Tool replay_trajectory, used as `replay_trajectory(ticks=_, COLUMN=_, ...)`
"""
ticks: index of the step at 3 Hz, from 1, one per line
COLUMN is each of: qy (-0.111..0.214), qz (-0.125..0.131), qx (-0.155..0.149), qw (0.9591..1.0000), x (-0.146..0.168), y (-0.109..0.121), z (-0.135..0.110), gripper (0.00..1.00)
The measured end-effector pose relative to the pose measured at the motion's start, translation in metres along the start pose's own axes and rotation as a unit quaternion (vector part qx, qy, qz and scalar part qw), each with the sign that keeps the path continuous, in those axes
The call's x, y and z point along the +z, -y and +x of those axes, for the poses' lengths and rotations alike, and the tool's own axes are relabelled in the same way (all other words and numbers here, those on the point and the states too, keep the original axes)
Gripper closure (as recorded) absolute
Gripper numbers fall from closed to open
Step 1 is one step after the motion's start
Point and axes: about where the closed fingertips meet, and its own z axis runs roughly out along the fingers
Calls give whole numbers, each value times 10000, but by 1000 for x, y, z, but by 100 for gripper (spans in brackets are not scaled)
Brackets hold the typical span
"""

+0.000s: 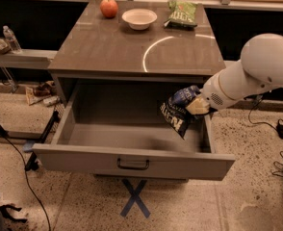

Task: Pick blue chip bag from top drawer and place on counter

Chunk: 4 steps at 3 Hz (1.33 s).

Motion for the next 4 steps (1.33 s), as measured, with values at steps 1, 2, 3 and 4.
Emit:
replay_trajectory(ticks=1, qy=0, qz=1, qx=-1, qw=10000, x=0, y=0, z=0, gripper=100)
replay_trajectory(ticks=2, qy=291, qz=459, qx=-391, qw=9978, x=-45, y=10, z=-44, gripper=100)
replay_trajectory(ticks=3, qy=531, qz=708, qx=-679, qw=9938, x=-75, y=16, z=-78, gripper=100)
replay_trajectory(ticks=4, qy=983, qz=731, qx=-843, qw=9889, x=-103, y=26, z=-108, gripper=100)
